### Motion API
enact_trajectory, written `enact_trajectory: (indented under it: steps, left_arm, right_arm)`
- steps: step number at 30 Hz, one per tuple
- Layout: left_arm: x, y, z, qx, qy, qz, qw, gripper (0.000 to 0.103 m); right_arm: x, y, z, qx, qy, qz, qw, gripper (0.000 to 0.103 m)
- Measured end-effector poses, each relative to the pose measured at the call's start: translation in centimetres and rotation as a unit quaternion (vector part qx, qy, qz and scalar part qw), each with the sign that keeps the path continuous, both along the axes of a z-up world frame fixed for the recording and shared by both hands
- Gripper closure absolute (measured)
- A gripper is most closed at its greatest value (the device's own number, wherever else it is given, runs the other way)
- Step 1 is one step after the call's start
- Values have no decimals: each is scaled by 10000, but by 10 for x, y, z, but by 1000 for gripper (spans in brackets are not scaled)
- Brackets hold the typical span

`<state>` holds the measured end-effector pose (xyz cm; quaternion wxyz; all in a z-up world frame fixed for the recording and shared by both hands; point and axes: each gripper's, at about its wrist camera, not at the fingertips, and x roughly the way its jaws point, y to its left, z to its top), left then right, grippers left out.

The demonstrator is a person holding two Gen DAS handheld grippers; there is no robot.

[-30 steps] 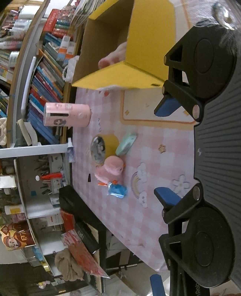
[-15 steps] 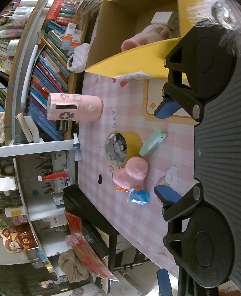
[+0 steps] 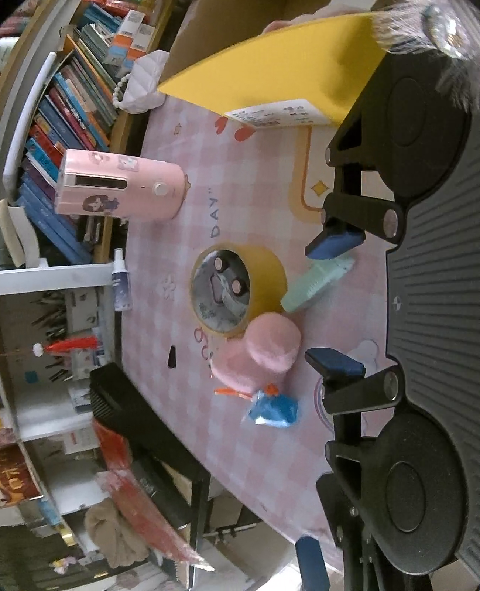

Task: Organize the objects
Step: 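Reach the left tool to the blue toy while the right tool approaches the mint roll, then close the left gripper on the blue toy while the right gripper grasps the mint roll, then lift the blue toy and mint roll and carry them over the yellow box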

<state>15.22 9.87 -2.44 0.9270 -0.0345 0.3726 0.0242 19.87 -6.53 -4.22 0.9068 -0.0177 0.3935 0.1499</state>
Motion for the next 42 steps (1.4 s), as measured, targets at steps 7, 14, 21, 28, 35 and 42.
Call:
enact_trajectory:
  steps: [7, 14, 21, 28, 35, 42]
  left_arm:
    - [33, -5, -12, -36, 136, -106, 9998, 34]
    - [74, -13, -33, 199, 527, -312, 9979, 52]
    - [93, -27, -43, 506, 628, -652, 9946, 58]
    - [98, -24, -47, 524, 668, -721, 9938, 82]
    - [76, -16, -30, 180, 529, -708, 9959, 82]
    - [37, -2, -2, -158, 218, -560, 9981, 83]
  right_arm:
    - [26, -2, -22, -144, 349, 84, 9992, 58]
    - [39, -6, -29, -181, 512, 300, 9981, 80]
    - [43, -11, -29, -126, 526, 359, 9979, 85]
    - [43, -7, -31, -274, 430, 438, 9977, 85]
    - [35, -11, -17, -52, 249, 267, 9993, 85]
    - [13, -12, 0, 177, 85, 134, 9997, 85]
